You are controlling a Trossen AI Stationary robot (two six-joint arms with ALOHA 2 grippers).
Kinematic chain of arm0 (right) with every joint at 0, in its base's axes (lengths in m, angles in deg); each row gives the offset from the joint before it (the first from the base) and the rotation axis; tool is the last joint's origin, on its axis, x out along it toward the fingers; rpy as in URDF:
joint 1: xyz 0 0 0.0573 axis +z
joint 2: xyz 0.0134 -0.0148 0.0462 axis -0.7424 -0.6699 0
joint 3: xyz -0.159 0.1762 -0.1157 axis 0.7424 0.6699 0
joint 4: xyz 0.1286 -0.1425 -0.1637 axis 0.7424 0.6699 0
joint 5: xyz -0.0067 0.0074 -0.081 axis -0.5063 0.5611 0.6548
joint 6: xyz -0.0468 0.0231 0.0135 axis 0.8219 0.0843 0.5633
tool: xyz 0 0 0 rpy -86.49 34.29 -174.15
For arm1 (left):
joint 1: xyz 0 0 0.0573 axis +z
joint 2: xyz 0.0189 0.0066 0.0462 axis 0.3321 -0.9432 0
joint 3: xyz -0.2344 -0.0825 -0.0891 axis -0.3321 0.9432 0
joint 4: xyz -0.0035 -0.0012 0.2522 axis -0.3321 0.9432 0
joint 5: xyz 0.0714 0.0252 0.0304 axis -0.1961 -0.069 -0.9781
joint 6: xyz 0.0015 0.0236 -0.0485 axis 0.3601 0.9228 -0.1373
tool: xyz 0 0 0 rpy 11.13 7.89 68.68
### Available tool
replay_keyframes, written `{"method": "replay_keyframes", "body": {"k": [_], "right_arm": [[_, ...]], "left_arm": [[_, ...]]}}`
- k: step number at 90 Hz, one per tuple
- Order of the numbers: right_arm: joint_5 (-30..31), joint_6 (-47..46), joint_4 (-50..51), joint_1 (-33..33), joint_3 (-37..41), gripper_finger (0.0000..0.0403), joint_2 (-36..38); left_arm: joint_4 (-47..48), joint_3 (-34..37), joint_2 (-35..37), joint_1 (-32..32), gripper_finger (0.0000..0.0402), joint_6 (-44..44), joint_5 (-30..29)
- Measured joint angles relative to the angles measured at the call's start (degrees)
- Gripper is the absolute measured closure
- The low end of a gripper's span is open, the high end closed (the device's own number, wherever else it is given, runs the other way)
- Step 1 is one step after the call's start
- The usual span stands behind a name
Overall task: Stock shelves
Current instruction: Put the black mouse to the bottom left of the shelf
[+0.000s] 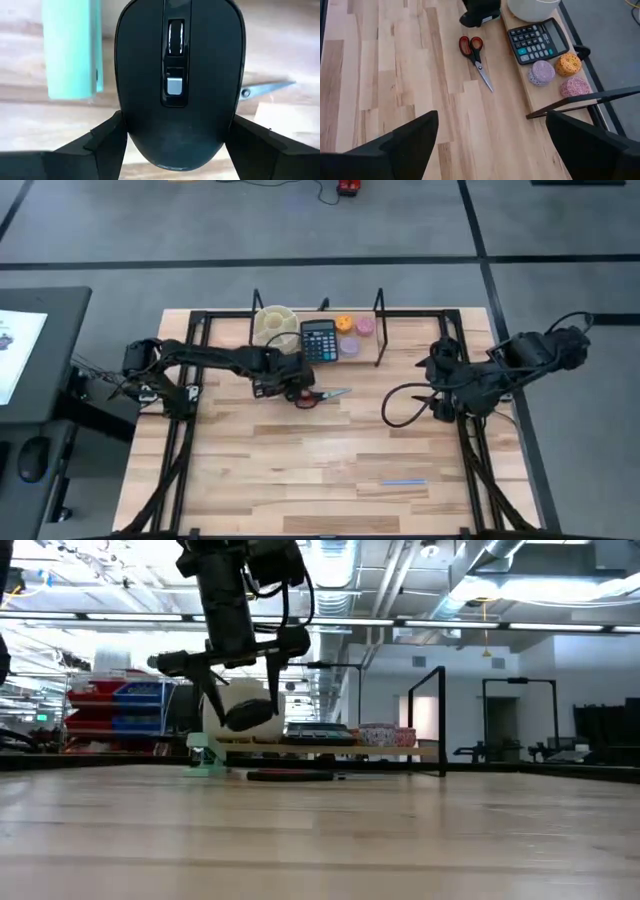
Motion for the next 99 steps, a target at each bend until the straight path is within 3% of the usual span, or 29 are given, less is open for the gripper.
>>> {"method": "replay_keyframes", "body": {"k": [33,57,99], "right_arm": [[0.0,0.0,0.0,0.0,0.0,0.0045,0.0],[-0.1,0.0,-0.1,0.0,0.0,0.0045,0.0],[-0.1,0.0,-0.8,0.0,0.0,0.0045,0.0]], "left_arm": [[-0.9,0.0,-0.9,2.2,0.0128,3.1,0.1],[-3.6,0.0,-6.6,2.3,0.0128,3.0,1.8],[0.4,-0.2,-8.3,2.5,0.0128,2.3,2.4]]}}
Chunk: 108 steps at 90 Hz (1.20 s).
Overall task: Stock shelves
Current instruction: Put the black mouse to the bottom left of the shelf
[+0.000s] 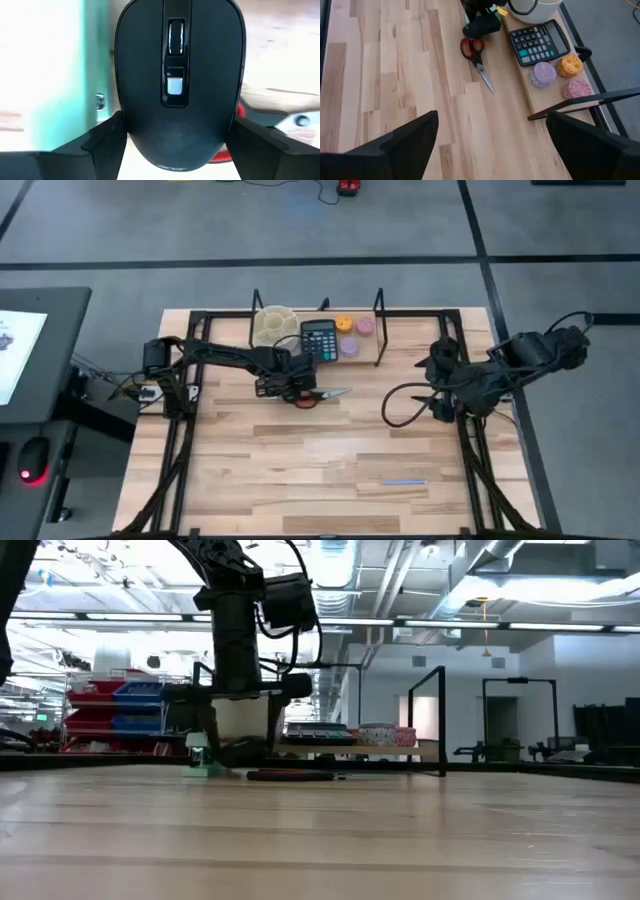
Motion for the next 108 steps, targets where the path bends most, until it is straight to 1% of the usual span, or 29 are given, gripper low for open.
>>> {"method": "replay_keyframes", "body": {"k": [33,49,72,87,94,108], "right_arm": [[0.0,0.0,0.0,0.0,0.0,0.0045,0.0],[0.0,0.0,0.0,0.0,0.0,0.0045,0.0],[0.0,0.0,0.0,0.0,0.0,0.0045,0.0],[0.0,0.0,0.0,0.0,0.0,0.0045,0.0],[0.0,0.0,0.0,0.0,0.0,0.0045,0.0],[0.0,0.0,0.0,0.0,0.0,0.0045,0.0]], "left_arm": [[0.7,0.0,0.0,0.0,0.0128,-0.7,-2.4],[0.2,0.0,0.0,0.0,0.0128,-1.4,-2.4],[-0.9,0.0,0.0,0.1,0.0127,2.6,-1.2],[-0.8,0.0,0.0,0.1,0.0127,2.6,-1.3],[-0.4,0.0,0.0,0.2,0.0127,1.2,-0.8],[-0.1,0.0,0.0,0.2,0.0125,1.2,-2.4]]}}
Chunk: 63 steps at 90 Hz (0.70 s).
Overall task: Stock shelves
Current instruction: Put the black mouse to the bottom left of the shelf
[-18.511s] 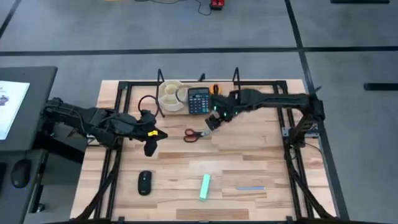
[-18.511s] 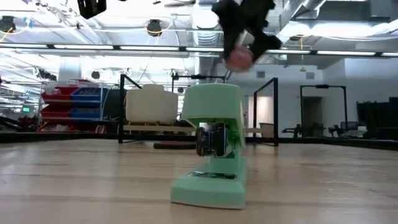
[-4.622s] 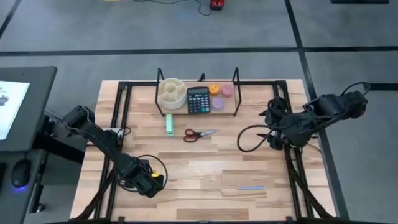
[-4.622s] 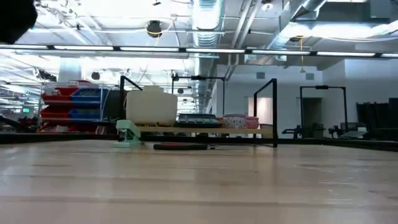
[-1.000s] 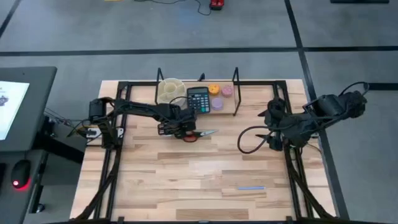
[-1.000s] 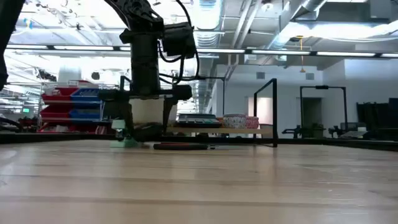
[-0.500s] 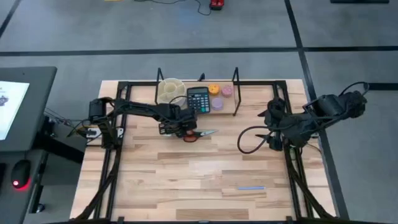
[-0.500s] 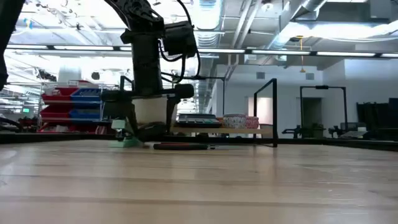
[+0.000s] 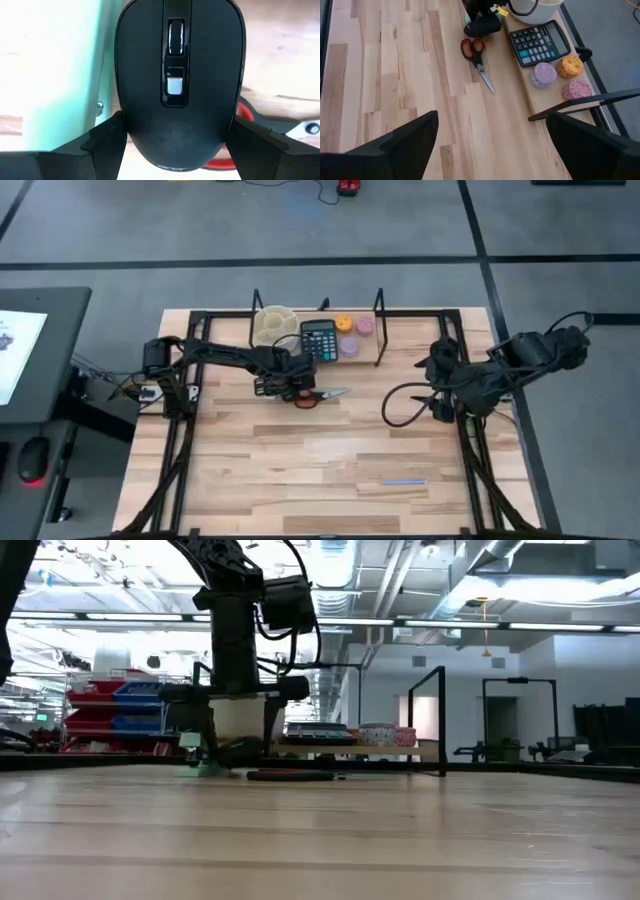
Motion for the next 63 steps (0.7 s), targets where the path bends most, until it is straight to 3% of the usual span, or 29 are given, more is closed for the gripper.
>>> {"method": "replay_keyframes", "body": {"k": [29,63], "right_arm": [[0.0,0.0,0.0,0.0,0.0,0.0045,0.0],[0.0,0.0,0.0,0.0,0.0,0.0045,0.0]], "left_arm": [[-0.3,0.0,0.0,0.2,0.0067,1.5,0.0],[2.2,-2.1,0.5,0.4,0.0061,2.5,0.2]]}}
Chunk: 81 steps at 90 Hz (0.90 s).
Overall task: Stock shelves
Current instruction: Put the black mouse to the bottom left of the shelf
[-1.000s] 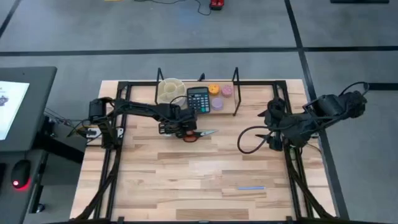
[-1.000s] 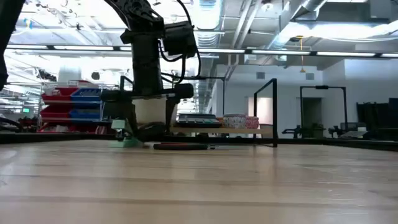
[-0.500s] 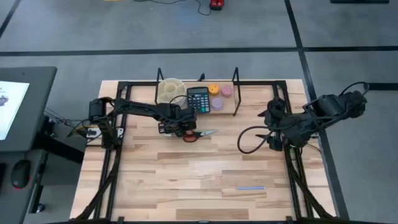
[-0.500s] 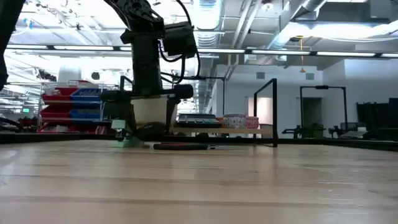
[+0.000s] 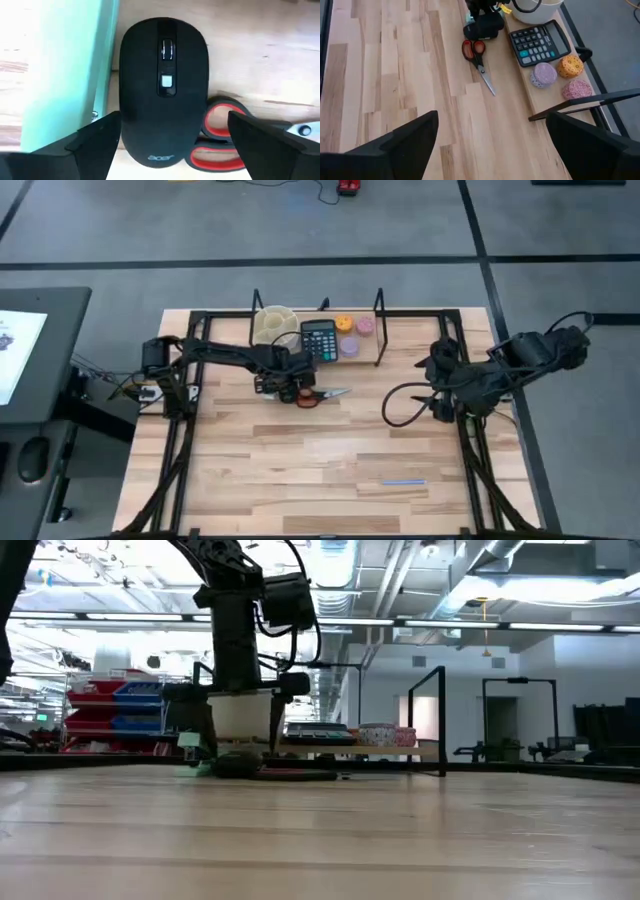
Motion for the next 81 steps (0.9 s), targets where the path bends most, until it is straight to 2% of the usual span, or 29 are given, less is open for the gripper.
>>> {"method": "replay_keyframes", "body": {"k": [19,32,41,65,81], "right_arm": [[0.0,0.0,-0.1,0.0,0.0,0.0045,0.0],[0.0,0.0,-1.2,0.0,0.0,0.0045,0.0],[0.0,0.0,-1.9,0.0,0.0,0.0045,0.0],[-0.2,1.1,-1.8,0.0,0.0,0.0045,0.0],[-0.2,1.1,-1.7,0.0,0.0,0.0045,0.0]], "left_arm": [[4.2,-5.4,0.0,-4.1,0.0061,-1.2,-1.8],[-4.0,-3.8,-0.3,-7.1,0.0061,-4.2,0.9],[-5.4,-3.3,-2.4,-8.3,0.0066,-4.5,1.5],[-5.4,-3.3,-7.3,-7.7,0.0151,-3.4,3.8],[-5.0,-3.3,-7.2,-7.0,0.0194,-3.4,2.2]]}}
